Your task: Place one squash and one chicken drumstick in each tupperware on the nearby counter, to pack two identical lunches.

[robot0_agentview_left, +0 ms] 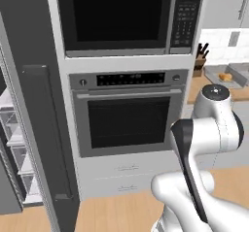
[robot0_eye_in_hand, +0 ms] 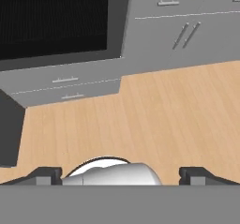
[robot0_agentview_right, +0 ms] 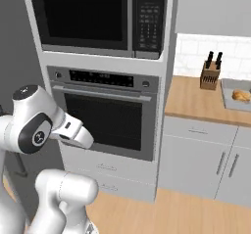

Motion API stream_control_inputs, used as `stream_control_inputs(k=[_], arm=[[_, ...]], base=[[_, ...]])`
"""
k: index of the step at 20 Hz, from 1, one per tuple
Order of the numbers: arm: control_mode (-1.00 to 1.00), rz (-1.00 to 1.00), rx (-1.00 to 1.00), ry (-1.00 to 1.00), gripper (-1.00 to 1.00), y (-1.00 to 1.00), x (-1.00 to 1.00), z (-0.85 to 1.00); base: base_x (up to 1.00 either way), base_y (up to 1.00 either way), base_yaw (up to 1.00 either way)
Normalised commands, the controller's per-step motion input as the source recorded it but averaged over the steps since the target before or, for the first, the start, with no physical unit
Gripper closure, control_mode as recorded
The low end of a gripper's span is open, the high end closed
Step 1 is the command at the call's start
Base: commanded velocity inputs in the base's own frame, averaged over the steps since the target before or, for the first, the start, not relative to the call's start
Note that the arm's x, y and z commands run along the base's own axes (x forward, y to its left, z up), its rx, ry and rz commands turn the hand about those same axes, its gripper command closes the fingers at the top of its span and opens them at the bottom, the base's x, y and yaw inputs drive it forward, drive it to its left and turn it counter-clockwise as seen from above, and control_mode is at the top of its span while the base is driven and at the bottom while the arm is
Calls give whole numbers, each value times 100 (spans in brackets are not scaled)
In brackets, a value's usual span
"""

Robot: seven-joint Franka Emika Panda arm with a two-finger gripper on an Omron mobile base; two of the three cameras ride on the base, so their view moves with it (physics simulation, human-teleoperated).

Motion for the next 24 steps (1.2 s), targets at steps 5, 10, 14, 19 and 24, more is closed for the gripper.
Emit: stream_control_inputs(k=[5,10,14,19,24], arm=[[100,0,0,0,-100,0,0,0],[100,0,0,0,-100,0,0,0],[100,0,0,0,-100,0,0,0],[100,0,0,0,-100,0,0,0],[100,0,0,0,-100,0,0,0]], base=[[-100,66,0],[-24,100,0],[0,100,0],[0,100,0],[1,100,-3]])
